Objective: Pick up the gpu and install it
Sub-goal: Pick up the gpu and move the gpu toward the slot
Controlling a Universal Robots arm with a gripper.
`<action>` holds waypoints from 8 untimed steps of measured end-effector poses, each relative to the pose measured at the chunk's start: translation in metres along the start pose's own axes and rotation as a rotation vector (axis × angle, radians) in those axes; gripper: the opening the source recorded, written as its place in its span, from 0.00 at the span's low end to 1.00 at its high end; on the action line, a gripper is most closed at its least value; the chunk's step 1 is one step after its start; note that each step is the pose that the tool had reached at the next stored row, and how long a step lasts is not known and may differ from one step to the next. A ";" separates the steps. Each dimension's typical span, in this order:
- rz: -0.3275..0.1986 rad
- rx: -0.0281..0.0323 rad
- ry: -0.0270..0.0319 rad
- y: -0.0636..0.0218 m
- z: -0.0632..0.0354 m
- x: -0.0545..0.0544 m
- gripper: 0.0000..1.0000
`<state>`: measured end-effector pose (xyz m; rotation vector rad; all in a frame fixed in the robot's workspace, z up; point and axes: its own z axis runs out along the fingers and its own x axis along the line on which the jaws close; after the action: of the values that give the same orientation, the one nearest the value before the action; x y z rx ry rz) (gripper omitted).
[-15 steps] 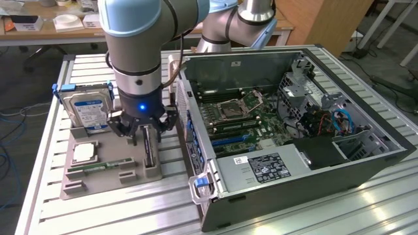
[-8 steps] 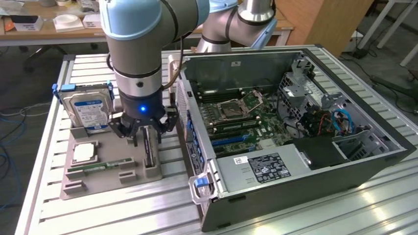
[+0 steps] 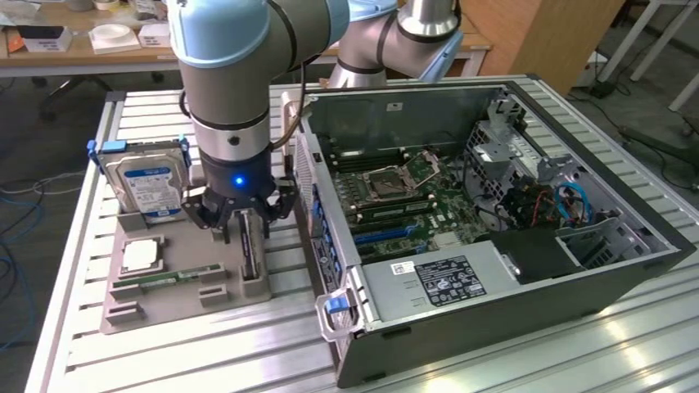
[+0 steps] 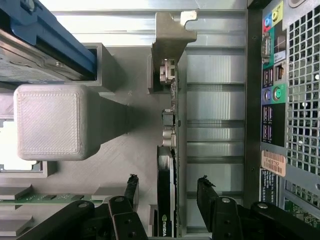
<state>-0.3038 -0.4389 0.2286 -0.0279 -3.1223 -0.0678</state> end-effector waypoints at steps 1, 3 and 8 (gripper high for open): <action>0.000 0.0000 0.0000 0.0000 0.0000 0.000 0.59; 0.000 0.0000 0.0000 0.0000 0.0000 0.000 0.59; 0.000 0.0000 0.0001 0.0000 0.0000 0.000 0.51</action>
<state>-0.3038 -0.4389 0.2286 -0.0279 -3.1223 -0.0678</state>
